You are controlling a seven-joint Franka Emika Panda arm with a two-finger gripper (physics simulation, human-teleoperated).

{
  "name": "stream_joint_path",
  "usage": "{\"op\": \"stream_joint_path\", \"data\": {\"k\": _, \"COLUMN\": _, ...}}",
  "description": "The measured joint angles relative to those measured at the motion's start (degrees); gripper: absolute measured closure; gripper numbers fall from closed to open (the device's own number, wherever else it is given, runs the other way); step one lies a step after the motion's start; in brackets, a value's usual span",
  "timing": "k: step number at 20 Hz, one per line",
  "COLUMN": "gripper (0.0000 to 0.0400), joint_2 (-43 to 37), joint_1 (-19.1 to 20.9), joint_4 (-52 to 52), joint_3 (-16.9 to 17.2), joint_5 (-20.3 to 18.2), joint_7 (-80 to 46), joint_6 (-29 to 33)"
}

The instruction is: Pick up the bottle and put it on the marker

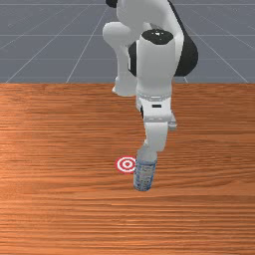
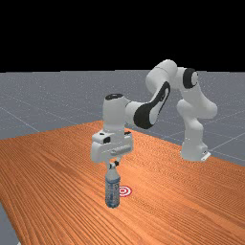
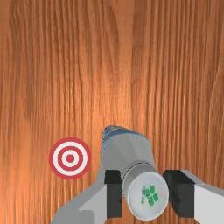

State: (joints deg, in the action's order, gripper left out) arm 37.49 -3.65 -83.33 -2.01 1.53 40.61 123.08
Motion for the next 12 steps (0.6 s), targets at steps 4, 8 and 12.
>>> {"op": "stream_joint_path", "data": {"k": 4, "gripper": 0.0257, "joint_2": -0.2, "joint_1": -0.7, "joint_4": -0.1, "joint_3": 1.0, "joint_5": 0.7, "joint_7": -2.5, "joint_6": 0.0}}
{"op": "stream_joint_path", "data": {"k": 8, "gripper": 0.0257, "joint_2": -0.4, "joint_1": 0.3, "joint_4": -0.5, "joint_3": 4.2, "joint_5": -1.4, "joint_7": -12.9, "joint_6": -0.4}}
{"op": "stream_joint_path", "data": {"k": 12, "gripper": 0.0257, "joint_2": -1.1, "joint_1": 4.3, "joint_4": -1.5, "joint_3": 2.5, "joint_5": -0.5, "joint_7": 0.8, "joint_6": 0.9}}
